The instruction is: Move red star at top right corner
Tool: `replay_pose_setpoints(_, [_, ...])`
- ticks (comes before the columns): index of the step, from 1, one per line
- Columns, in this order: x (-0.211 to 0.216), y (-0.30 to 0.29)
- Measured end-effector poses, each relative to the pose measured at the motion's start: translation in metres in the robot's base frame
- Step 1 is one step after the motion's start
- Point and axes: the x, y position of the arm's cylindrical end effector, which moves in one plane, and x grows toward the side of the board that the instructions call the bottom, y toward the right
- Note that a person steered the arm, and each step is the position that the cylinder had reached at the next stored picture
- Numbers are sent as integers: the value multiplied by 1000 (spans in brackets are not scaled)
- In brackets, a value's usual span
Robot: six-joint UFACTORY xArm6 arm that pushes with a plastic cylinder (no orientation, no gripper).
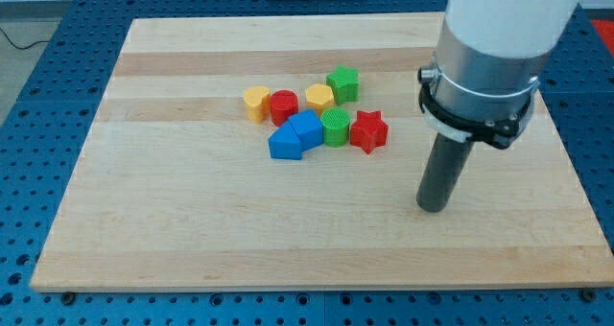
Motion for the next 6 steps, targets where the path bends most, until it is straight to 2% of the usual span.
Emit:
replay_pose_setpoints(1, [-27, 10])
replay_pose_setpoints(3, [-38, -75])
replay_pose_setpoints(4, [-66, -73])
replay_pose_setpoints(6, [-126, 4])
